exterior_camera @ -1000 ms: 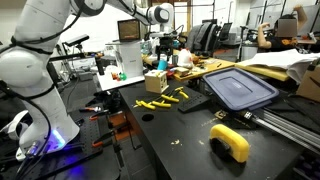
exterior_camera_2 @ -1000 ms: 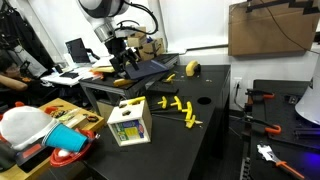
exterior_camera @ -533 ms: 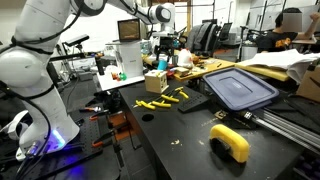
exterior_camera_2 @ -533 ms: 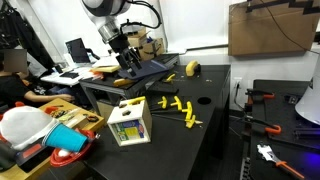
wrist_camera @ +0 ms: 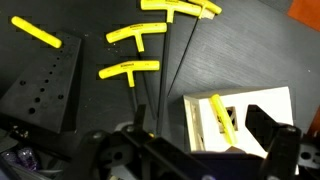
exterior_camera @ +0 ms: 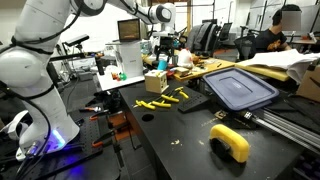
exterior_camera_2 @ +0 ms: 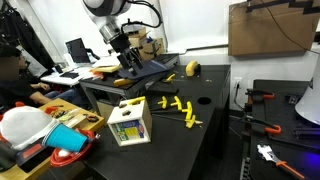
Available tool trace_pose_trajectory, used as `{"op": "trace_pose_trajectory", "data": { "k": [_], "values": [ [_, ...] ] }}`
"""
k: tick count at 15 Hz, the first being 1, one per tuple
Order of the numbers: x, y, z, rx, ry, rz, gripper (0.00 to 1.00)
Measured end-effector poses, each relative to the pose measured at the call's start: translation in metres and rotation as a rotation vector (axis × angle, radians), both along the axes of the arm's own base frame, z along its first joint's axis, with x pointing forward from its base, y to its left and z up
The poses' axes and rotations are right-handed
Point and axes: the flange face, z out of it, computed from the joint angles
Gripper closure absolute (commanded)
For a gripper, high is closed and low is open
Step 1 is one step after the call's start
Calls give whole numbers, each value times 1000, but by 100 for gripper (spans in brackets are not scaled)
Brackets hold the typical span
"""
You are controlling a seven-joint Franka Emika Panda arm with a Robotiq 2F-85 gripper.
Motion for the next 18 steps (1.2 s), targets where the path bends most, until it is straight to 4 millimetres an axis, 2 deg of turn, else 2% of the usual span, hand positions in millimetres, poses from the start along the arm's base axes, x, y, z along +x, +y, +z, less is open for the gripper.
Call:
{"op": "trace_pose_trajectory", "data": {
  "k": [7,15,18],
  "values": [
    [0,1,-4,0,0,-3,0],
    [6,10,-26,-4,-93,-17,0],
    [7,3,-35,-6,-108,-26,0]
  ]
}}
